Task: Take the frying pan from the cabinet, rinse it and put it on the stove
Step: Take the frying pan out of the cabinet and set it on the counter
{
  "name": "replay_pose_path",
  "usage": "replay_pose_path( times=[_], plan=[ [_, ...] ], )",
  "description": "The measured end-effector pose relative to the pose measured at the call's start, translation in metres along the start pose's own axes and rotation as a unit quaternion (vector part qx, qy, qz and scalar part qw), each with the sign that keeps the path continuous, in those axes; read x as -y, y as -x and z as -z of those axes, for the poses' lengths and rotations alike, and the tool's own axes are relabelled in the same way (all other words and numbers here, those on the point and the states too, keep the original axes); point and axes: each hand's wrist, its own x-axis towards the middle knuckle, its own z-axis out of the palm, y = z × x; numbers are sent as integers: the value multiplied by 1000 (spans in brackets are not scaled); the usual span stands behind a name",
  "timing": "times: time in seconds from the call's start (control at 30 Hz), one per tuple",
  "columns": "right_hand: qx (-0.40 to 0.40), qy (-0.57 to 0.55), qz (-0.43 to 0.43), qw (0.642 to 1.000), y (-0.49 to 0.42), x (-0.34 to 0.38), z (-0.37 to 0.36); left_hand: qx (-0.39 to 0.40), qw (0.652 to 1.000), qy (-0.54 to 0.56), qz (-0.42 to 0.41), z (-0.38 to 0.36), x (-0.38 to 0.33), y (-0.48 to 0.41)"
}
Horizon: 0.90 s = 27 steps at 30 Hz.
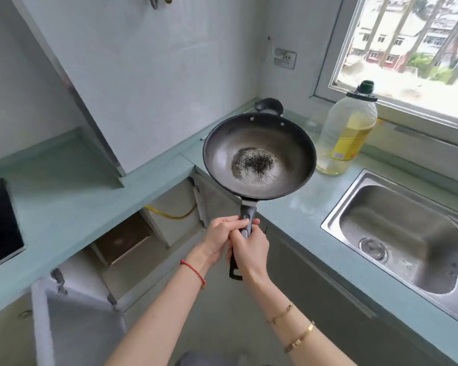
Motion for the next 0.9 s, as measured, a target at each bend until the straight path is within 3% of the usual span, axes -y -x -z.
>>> replay_pose_path(
  times=[0.43, 0.67, 0.9],
  plan=[
    [-110, 5, -25, 994, -162, 19, -99, 97, 992, -35, 78, 80, -69, -176],
    [-217, -43, -40, 974, -234, 46, -168, 192, 968, -127, 101, 130, -121, -261],
    [-291, -65, -86, 951, -290, 49, -208, 247, 947, -137, 151, 153, -141, -323]
  ],
)
